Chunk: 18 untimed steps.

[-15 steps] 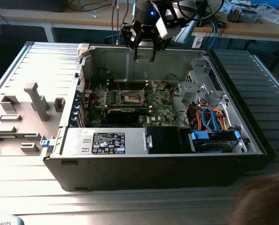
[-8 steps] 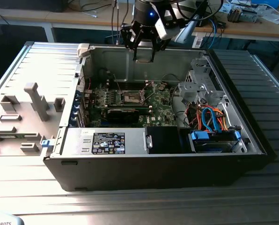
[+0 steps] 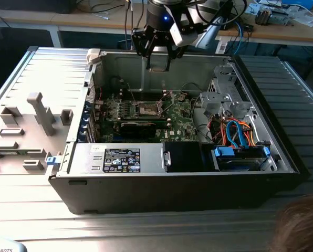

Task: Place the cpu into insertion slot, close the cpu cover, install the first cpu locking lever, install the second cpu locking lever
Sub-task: 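Place the cpu into insertion slot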

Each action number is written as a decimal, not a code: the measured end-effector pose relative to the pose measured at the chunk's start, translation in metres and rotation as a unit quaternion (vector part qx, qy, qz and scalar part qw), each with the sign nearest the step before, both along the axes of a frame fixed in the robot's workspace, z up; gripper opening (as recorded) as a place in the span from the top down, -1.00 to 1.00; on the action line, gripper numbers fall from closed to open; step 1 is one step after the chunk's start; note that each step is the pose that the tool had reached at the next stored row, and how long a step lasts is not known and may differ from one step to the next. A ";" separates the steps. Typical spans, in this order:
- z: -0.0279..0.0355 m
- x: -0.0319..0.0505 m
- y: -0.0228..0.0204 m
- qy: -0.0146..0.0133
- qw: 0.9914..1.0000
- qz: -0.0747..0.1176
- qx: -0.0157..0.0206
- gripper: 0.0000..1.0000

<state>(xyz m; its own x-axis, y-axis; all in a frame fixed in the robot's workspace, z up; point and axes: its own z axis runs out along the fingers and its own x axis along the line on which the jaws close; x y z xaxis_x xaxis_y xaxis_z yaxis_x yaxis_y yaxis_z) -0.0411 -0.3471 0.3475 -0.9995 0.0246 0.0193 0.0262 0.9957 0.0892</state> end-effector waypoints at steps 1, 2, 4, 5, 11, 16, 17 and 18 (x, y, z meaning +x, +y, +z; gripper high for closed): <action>-0.0004 -0.0005 0.0000 0.000 1.000 0.000 0.000 -0.09; -0.0007 -0.0006 0.0000 0.000 1.000 0.000 0.000 -0.09; -0.0013 -0.0012 0.0000 0.000 1.000 0.000 0.000 -0.09; -0.0016 -0.0014 0.0000 0.000 1.000 0.000 0.000 -0.09; -0.0036 -0.0035 -0.0001 0.000 1.000 0.000 0.000 -0.09; -0.0053 -0.0050 -0.0001 0.000 1.000 0.000 0.000 -0.09; -0.0056 -0.0052 -0.0001 0.000 1.000 0.000 0.000 -0.09; -0.0058 -0.0054 -0.0001 0.000 1.000 0.000 0.000 -0.09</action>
